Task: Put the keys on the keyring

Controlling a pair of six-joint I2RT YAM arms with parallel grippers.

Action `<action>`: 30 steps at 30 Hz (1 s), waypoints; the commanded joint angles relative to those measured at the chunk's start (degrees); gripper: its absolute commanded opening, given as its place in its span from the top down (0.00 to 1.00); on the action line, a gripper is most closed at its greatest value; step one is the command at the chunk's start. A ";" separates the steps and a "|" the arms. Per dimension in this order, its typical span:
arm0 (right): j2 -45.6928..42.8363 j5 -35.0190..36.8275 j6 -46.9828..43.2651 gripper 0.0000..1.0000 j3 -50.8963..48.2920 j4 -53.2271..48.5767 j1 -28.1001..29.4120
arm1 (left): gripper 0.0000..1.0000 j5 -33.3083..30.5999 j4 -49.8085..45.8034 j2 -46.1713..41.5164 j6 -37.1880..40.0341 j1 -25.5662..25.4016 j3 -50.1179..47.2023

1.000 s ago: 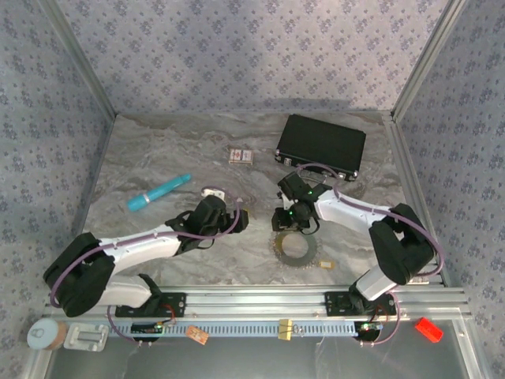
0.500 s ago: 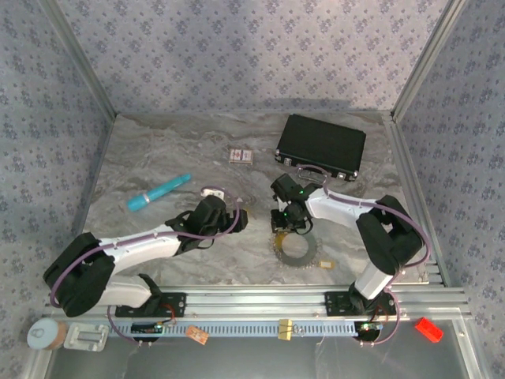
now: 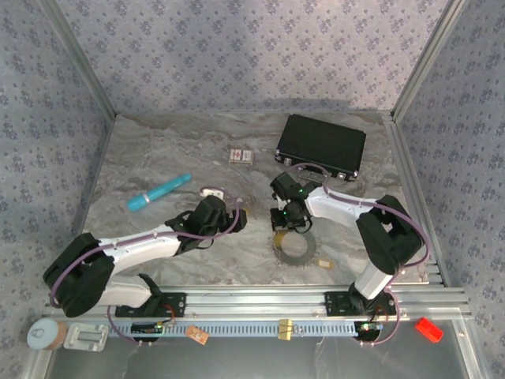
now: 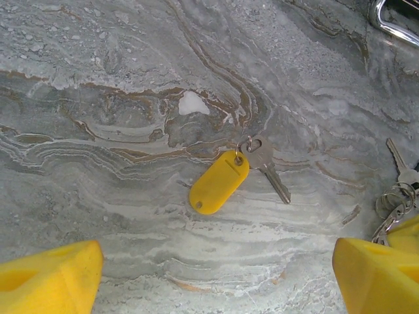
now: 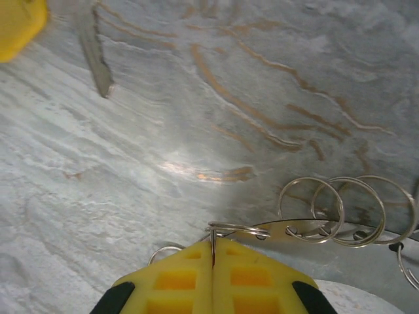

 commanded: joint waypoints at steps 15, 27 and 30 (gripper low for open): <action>7.69 -13.89 -3.24 1.00 7.37 8.30 1.62 | 0.12 -6.15 -2.63 -9.45 -1.17 -0.33 -5.29; 10.61 -7.51 -2.80 0.87 10.51 5.11 2.06 | 0.13 -6.79 -3.44 -10.46 -1.01 -0.29 -5.42; 5.97 -4.20 -3.02 0.83 7.59 5.09 2.06 | 0.13 -6.75 -3.14 -10.28 -0.43 -0.32 -5.16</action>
